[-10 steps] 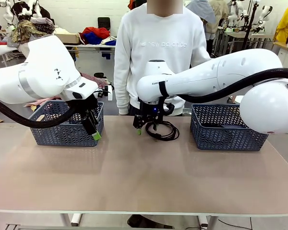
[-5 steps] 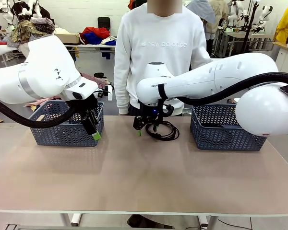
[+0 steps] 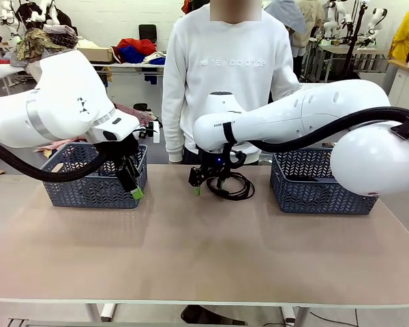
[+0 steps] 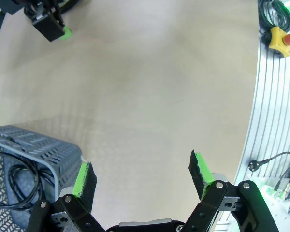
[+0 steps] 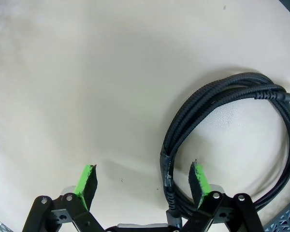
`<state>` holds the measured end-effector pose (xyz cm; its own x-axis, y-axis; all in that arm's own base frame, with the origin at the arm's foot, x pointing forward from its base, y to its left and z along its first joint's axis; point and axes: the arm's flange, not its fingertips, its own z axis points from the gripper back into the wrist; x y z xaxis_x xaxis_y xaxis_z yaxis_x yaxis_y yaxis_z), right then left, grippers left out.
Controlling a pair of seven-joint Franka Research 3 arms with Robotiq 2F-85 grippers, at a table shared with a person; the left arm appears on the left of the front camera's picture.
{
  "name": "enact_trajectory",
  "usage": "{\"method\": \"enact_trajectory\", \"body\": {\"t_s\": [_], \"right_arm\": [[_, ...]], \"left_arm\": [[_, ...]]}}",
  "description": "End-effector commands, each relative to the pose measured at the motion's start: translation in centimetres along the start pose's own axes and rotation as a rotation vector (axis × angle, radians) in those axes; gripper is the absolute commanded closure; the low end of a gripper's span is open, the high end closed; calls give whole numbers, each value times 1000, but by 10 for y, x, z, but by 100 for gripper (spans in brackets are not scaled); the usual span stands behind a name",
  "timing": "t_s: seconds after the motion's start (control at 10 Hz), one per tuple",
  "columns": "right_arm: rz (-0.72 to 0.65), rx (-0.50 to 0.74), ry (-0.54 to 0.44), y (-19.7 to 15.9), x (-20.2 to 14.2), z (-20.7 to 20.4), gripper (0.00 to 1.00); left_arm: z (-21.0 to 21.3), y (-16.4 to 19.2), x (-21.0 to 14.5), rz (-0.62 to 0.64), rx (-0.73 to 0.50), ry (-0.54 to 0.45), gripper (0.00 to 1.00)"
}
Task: Organize the cables according to human instructions.
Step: Pick up a bundle of cables and place it in the basket indicated by the human.
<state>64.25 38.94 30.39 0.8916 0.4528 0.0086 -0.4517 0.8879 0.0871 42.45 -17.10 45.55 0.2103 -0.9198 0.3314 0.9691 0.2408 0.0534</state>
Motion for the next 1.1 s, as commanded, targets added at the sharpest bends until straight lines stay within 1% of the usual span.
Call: {"method": "enact_trajectory", "body": {"t_s": [0.0,0.2,0.5,0.6,0.7,0.8,0.9,1.0], "right_arm": [[-6,-15,2,5,14,5,0],[-19,-30,-3,8,15,5,0],[-12,-24,24,10,17,1,0],[-15,-22,23,10,16,2,19],[-22,-16,19,10,16,2,19],[-26,-16,17,10,16,3,37],[-29,-15,19,10,15,3,24],[-31,-12,20,10,16,2,56]], "left_arm": [[2,0,-2,4,0,6,0],[2,0,-2,4,0,6,0],[2,0,-2,4,0,6,0],[2,0,-2,4,0,6,0],[2,0,-2,4,0,6,0],[2,0,-2,4,0,6,0],[2,0,-2,4,0,6,0],[2,0,-2,4,0,6,0]]}}
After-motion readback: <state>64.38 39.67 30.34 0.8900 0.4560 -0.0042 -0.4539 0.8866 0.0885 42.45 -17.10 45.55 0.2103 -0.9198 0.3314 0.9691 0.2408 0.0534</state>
